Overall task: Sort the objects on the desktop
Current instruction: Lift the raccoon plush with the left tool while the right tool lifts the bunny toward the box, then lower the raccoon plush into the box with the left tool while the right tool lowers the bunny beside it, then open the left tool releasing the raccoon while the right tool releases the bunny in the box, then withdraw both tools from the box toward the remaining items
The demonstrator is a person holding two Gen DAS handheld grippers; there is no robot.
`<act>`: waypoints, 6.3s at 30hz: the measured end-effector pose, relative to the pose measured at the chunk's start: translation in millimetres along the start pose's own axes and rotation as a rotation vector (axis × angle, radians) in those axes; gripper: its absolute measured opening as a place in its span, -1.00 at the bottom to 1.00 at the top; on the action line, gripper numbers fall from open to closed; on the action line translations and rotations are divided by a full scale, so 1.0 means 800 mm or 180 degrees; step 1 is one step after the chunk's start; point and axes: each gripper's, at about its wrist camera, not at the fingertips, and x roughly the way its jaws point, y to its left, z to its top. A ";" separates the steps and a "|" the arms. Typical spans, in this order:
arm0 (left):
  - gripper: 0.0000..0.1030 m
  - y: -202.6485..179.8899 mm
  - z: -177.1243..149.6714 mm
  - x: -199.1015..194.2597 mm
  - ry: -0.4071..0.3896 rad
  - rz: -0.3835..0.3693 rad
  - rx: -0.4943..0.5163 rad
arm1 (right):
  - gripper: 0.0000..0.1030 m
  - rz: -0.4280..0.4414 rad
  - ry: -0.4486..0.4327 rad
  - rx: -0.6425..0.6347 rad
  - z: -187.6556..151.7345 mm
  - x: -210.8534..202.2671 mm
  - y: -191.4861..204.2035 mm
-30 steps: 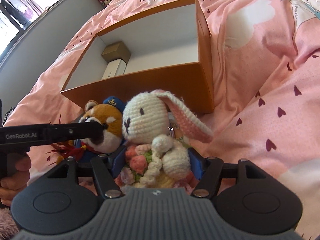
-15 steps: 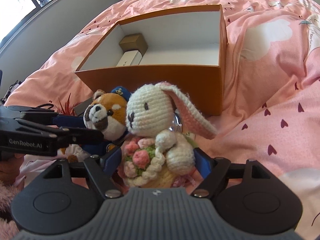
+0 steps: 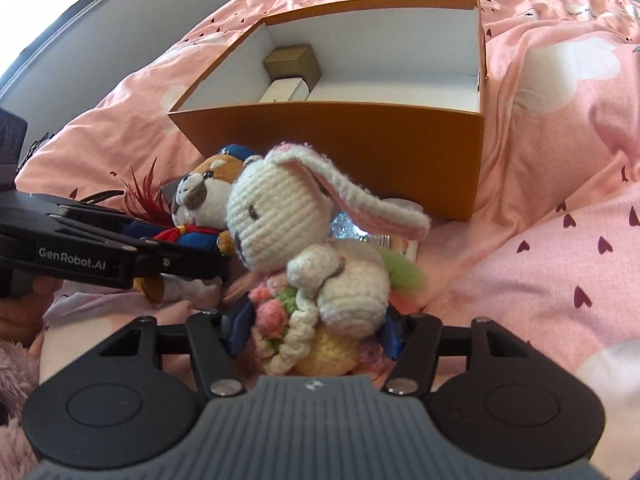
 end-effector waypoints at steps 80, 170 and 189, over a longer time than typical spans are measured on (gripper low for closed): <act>0.08 0.062 0.165 0.078 0.0246 0.0333 0.0539 | 0.38 -0.0014 0.0392 0.0199 0.188 0.123 -0.040; -0.65 0.077 0.157 0.075 0.0163 0.0154 0.0408 | -0.29 0.0309 0.0546 0.0916 0.187 0.153 -0.043; -0.56 0.064 0.141 0.050 -0.0053 0.0260 0.0311 | -0.14 0.0027 0.0201 0.0501 0.173 0.117 -0.013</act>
